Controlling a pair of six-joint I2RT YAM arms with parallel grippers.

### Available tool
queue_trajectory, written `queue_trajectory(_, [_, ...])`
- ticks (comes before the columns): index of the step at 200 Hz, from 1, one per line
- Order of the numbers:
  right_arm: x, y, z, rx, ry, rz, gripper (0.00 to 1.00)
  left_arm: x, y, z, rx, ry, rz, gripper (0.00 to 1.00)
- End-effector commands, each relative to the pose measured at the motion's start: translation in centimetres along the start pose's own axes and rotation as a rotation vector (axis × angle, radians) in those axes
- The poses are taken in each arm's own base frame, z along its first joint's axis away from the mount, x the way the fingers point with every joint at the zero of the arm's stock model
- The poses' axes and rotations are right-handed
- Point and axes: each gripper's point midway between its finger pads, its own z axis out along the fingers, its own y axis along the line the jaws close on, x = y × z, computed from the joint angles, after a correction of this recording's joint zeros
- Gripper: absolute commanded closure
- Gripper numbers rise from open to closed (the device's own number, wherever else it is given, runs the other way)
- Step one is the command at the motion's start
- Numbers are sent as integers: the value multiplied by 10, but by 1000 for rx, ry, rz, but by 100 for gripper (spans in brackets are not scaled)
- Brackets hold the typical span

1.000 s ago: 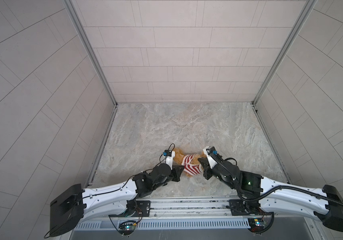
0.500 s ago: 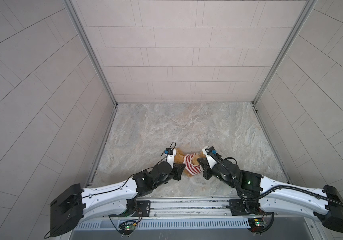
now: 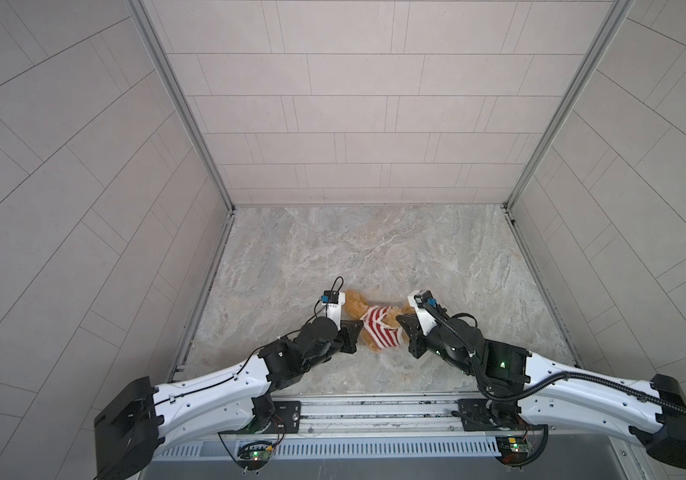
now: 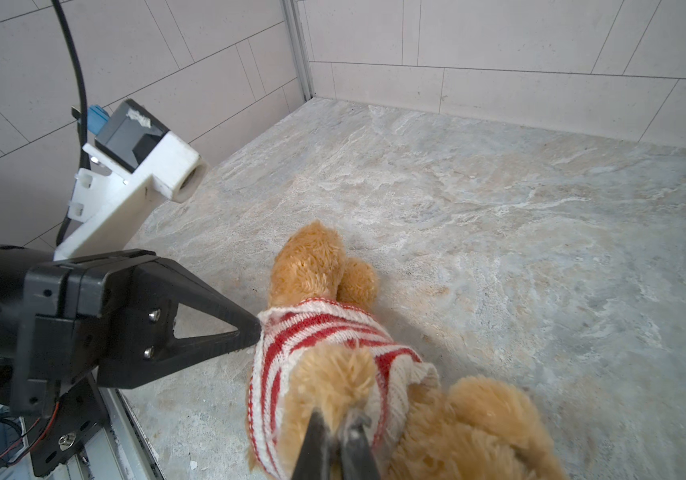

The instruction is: Dress the teddy bear

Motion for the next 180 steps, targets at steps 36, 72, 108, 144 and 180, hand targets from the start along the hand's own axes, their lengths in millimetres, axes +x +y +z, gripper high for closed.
queue_trajectory(36, [-29, 6, -3, -11, -60, 59, 100, 4, 3, -3, -30, 62, 104, 96])
queue_trajectory(72, [-26, -5, 7, 50, -52, 183, 100, 2, -1, -10, -25, 58, 130, 63])
queue_trajectory(108, [-26, -9, 15, 104, 6, 268, 100, 1, -11, -22, -23, 45, 193, 47])
queue_trajectory(144, [-18, -14, 24, 135, 46, 299, 100, 3, -16, -18, -16, 52, 209, 46])
queue_trajectory(180, [-18, -19, 24, 138, 40, 309, 100, 2, -25, -8, -1, 59, 219, 46])
